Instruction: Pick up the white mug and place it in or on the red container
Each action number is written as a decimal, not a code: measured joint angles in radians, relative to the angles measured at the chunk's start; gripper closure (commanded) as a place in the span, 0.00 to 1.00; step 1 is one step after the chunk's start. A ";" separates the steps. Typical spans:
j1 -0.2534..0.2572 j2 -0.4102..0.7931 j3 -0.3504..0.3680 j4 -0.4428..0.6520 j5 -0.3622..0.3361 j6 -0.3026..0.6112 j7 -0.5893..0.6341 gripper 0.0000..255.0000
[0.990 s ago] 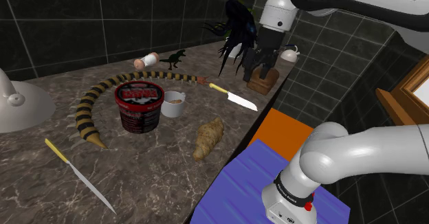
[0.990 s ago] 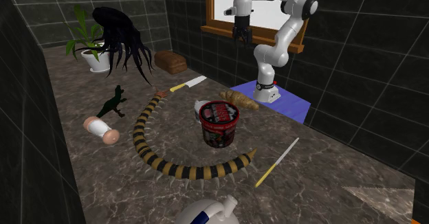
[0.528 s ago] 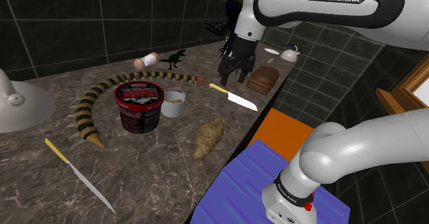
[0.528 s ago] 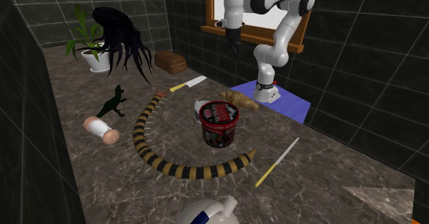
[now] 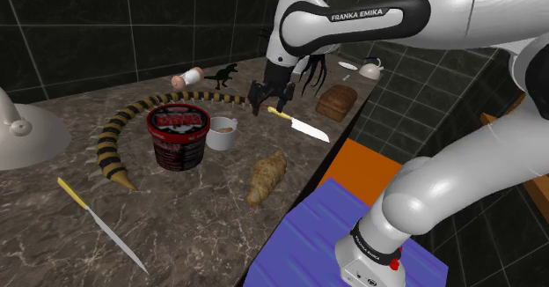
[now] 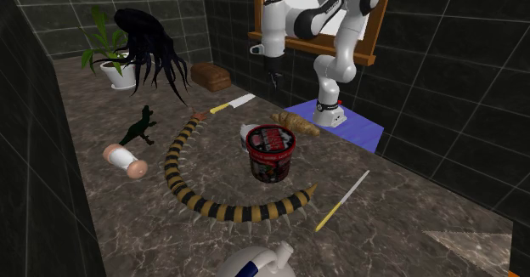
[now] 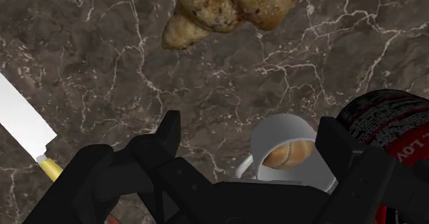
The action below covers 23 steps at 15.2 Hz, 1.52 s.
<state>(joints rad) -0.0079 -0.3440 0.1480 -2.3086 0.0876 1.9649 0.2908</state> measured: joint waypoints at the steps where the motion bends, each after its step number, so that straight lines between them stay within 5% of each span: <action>1: -0.004 0.039 0.003 0.021 -0.006 0.021 0.009 0.00; 11: -0.014 0.393 0.029 0.219 -0.085 0.202 0.123 0.00; 23: -0.010 0.479 0.027 0.209 -0.106 0.300 0.141 0.00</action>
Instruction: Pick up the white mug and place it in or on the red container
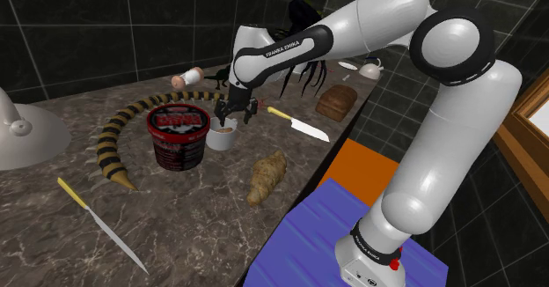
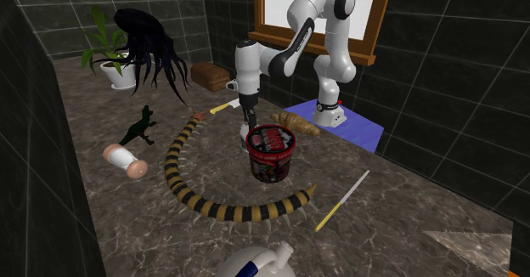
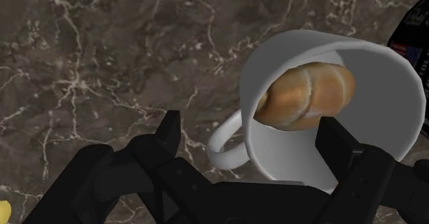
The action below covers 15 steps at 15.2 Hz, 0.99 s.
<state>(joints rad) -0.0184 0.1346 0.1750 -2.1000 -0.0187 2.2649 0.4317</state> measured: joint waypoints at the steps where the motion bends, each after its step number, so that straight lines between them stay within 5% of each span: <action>1: 0.000 0.000 0.000 0.000 0.000 0.000 0.000 0.00; 2: 0.000 0.000 0.000 0.000 0.000 0.000 0.000 0.00; 3: 0.000 0.000 0.000 0.000 0.000 0.000 0.000 1.00; 15: 0.000 -0.013 0.002 0.005 0.003 -0.015 -0.001 1.00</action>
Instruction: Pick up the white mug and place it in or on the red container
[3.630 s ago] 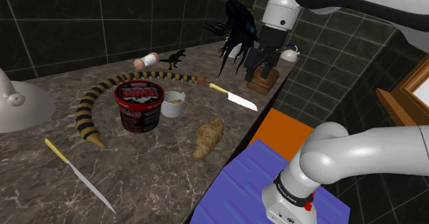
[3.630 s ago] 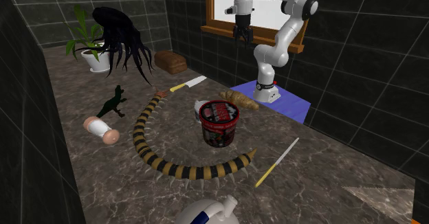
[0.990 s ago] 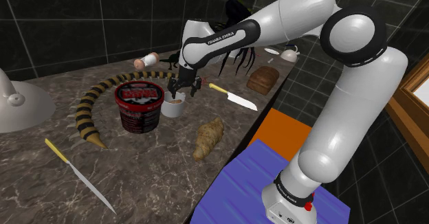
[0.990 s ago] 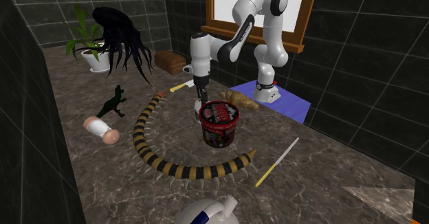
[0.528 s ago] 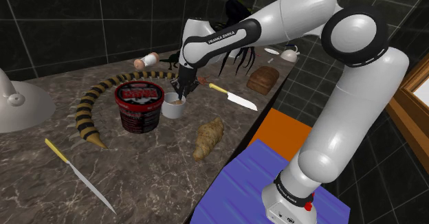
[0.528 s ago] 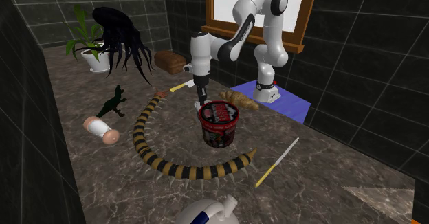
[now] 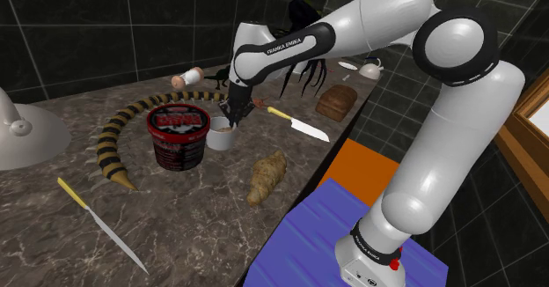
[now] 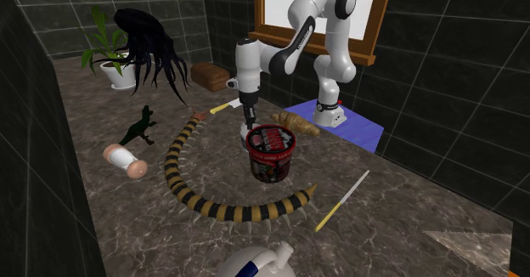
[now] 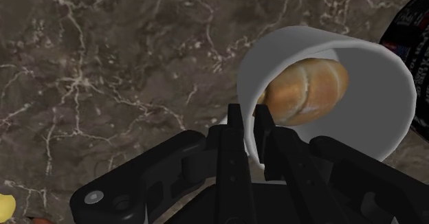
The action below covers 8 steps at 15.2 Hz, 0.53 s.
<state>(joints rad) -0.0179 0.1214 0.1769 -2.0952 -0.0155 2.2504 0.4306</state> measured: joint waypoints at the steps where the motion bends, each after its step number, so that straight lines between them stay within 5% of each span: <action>1: -0.001 -0.004 0.000 0.007 0.001 -0.012 0.000 1.00; 8: -0.003 -0.043 0.000 0.052 0.010 -0.097 -0.006 1.00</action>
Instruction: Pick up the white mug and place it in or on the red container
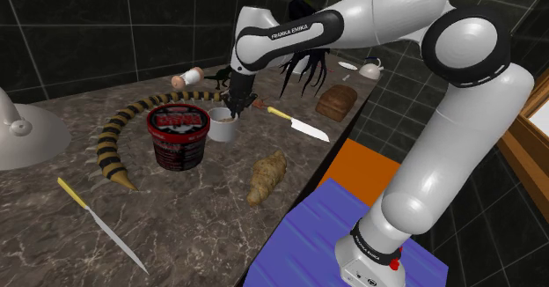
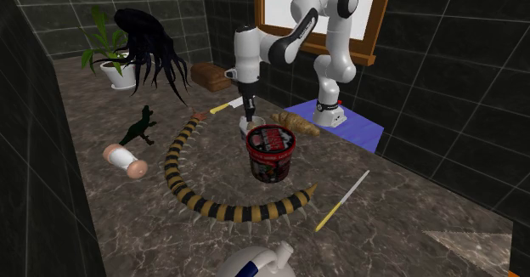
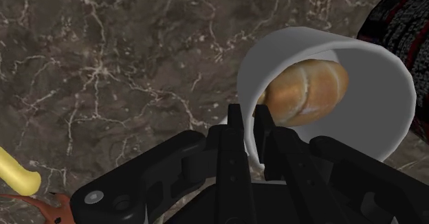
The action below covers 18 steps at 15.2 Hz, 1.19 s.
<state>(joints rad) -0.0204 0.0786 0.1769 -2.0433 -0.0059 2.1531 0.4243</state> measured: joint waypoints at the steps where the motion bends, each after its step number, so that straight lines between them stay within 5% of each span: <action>1: 0.000 -0.008 0.000 0.005 0.002 -0.012 -0.001 1.00; 18: -0.003 -0.061 -0.001 0.174 0.012 -0.234 -0.008 1.00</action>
<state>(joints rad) -0.0231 0.0171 0.1760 -1.8691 0.0064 1.9188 0.4161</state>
